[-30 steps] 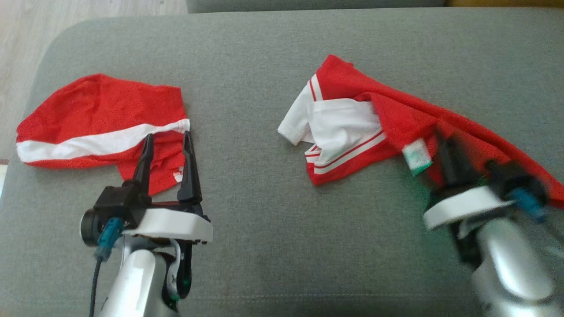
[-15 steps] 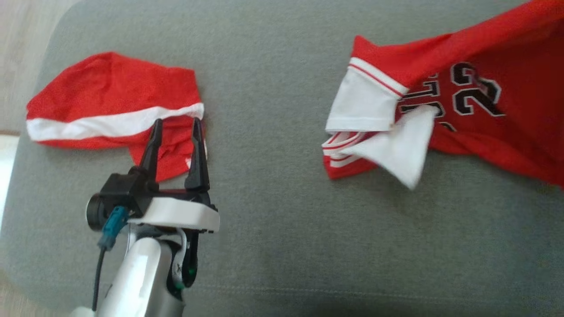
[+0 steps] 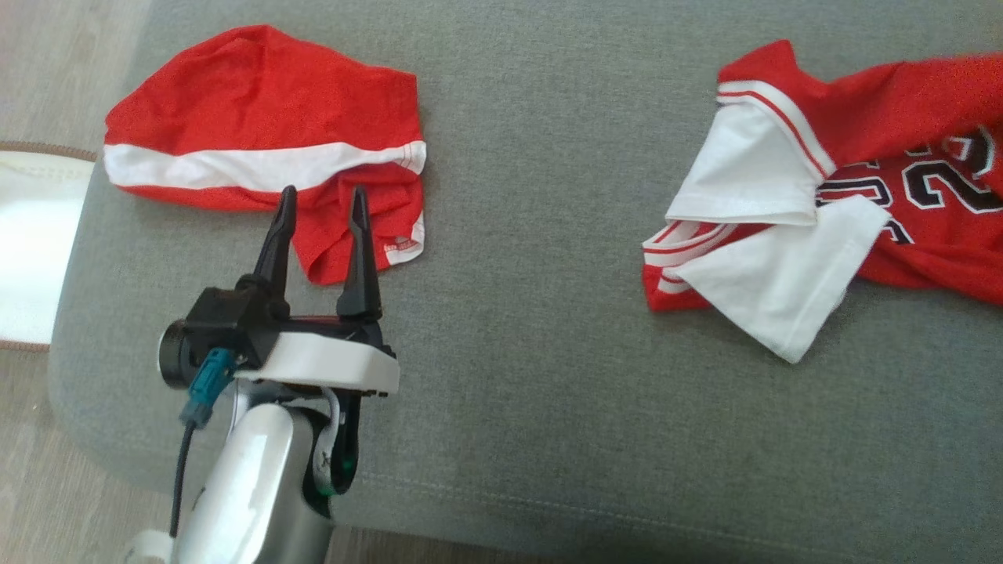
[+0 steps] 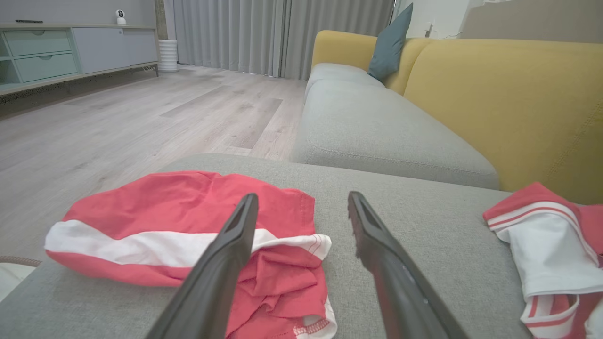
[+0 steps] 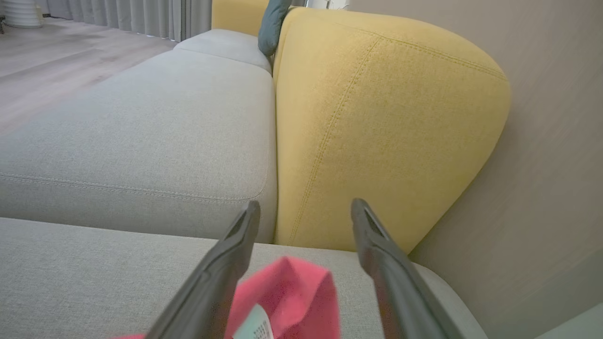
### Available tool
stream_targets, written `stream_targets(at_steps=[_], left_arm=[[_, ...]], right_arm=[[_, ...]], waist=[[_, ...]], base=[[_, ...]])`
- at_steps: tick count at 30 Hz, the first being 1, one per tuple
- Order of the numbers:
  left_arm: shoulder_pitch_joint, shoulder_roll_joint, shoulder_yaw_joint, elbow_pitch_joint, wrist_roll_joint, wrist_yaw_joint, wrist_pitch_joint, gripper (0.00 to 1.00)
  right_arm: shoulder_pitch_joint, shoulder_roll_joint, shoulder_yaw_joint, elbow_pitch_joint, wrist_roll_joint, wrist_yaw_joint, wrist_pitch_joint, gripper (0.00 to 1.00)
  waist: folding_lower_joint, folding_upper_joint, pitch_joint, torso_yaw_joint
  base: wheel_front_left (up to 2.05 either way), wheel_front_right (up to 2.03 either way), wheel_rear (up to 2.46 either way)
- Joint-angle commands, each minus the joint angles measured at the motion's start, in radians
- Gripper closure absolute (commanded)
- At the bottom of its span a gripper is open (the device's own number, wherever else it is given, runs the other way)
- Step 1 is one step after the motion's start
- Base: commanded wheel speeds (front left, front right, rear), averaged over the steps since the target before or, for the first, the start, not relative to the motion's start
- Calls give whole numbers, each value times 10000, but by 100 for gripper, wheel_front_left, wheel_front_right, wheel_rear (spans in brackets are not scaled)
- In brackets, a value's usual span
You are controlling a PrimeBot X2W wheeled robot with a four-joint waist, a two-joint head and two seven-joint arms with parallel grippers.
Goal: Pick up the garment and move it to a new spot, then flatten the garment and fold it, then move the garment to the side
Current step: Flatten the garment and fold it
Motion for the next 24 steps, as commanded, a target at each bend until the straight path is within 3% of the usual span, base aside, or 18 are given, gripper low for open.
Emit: stream_targets(at_steps=[1, 7, 14, 20, 24], left_arm=[[-264, 89, 418, -317, -65, 101, -78, 0], [-269, 89, 599, -295, 41, 66, -78, 0], [-134, 89, 733, -266, 138, 13, -78, 0], [120, 89, 762, -234, 145, -25, -78, 0], [344, 89, 656, -245, 67, 9, -78, 0]], right_arm=[[-214, -89, -136, -20, -271, 65, -380, 0], [-46, 563, -104, 664, -434, 65, -1364, 0], [540, 1353, 490, 565, 163, 65, -2492, 0], [1764, 2102, 1340, -440, 1091, 65, -3144, 0], [3326, 2639, 1645, -1879, 1820, 65, -3333, 0]], waist=[[-2, 0, -50, -82], [-2, 0, -378, -530], [-2, 0, -929, -1081], [-2, 0, -1498, -1580], [-2, 0, -1915, -1844]], base=[[0, 0, 0], [0, 0, 0], [0, 0, 0], [0, 0, 0], [0, 0, 0]])
